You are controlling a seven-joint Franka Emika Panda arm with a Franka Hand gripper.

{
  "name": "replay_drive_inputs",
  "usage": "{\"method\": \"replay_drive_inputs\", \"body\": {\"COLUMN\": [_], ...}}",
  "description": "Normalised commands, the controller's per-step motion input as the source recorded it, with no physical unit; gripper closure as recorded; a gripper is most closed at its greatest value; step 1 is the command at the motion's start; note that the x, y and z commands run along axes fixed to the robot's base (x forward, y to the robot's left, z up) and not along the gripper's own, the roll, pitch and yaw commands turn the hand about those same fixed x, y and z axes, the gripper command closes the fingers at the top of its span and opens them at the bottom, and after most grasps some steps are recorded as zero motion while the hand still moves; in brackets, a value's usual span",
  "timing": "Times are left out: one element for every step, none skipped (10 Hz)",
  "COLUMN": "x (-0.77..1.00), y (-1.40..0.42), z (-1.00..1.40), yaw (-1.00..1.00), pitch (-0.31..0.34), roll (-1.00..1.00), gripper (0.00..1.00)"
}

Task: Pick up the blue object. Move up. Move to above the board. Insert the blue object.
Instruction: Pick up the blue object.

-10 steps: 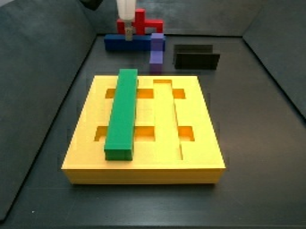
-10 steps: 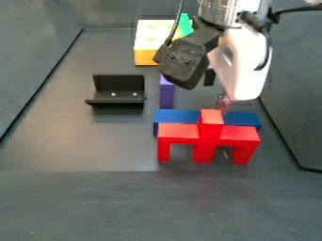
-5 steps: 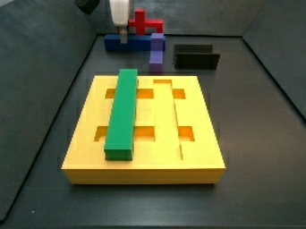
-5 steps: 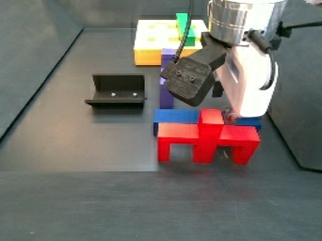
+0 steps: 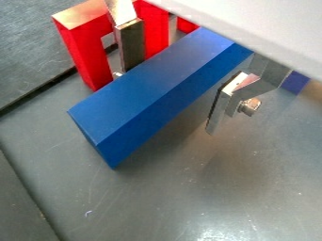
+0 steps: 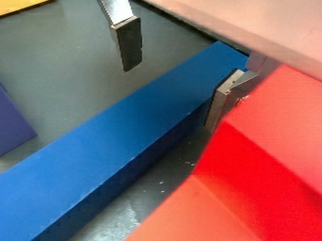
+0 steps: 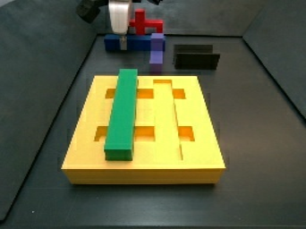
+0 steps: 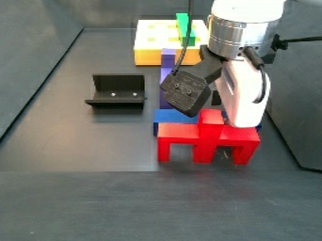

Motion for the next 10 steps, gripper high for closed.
{"method": "replay_drive_inputs", "body": {"x": [0.00, 0.00, 0.00, 0.00, 0.00, 0.00, 0.00, 0.00, 0.00, 0.00], "y": [0.00, 0.00, 0.00, 0.00, 0.00, 0.00, 0.00, 0.00, 0.00, 0.00], "z": [-0.03, -0.06, 0.00, 0.00, 0.00, 0.00, 0.00, 0.00, 0.00, 0.00], "yaw": [0.00, 0.00, 0.00, 0.00, 0.00, 0.00, 0.00, 0.00, 0.00, 0.00], "pitch": [-0.043, -0.034, 0.000, 0.000, 0.000, 0.000, 0.000, 0.000, 0.000, 0.000], "roll": [-0.06, 0.00, 0.00, 0.00, 0.00, 0.00, 0.00, 0.00, 0.00, 0.00], "gripper": [0.00, 0.00, 0.00, 1.00, 1.00, 1.00, 1.00, 1.00, 1.00, 1.00]}}
